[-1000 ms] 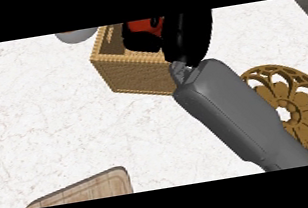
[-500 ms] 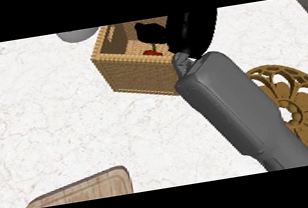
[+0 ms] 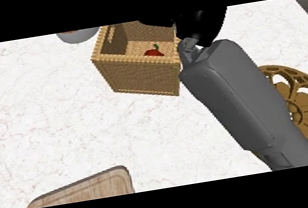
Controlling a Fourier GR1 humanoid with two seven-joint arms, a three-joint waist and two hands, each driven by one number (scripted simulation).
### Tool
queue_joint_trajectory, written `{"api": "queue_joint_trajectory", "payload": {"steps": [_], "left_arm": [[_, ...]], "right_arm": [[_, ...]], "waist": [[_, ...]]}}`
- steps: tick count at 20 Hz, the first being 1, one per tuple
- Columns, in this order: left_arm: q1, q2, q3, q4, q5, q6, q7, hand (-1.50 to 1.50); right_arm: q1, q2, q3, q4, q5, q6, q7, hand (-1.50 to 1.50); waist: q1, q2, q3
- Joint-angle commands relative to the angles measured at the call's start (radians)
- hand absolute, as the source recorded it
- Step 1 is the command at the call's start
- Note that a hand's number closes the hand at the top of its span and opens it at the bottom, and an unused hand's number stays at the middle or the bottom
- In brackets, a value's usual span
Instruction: Pick the bell pepper from the placemat and place it in the basket
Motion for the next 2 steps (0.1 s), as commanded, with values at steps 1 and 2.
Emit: {"api": "queue_joint_trajectory", "payload": {"steps": [1,2], "left_arm": [[-0.272,-0.087,0.120,-0.166,0.018,0.064,-0.102,0.00],[-0.275,-0.073,0.135,-0.168,0.026,0.060,-0.096,0.00]], "right_arm": [[0.011,0.002,-0.061,-0.023,-0.049,-0.084,0.033,-1.50],[0.004,0.002,-0.064,-0.025,-0.070,-0.069,0.030,-1.50]], "waist": [[-0.036,-0.008,-0.002],[-0.032,-0.006,-0.002]]}}
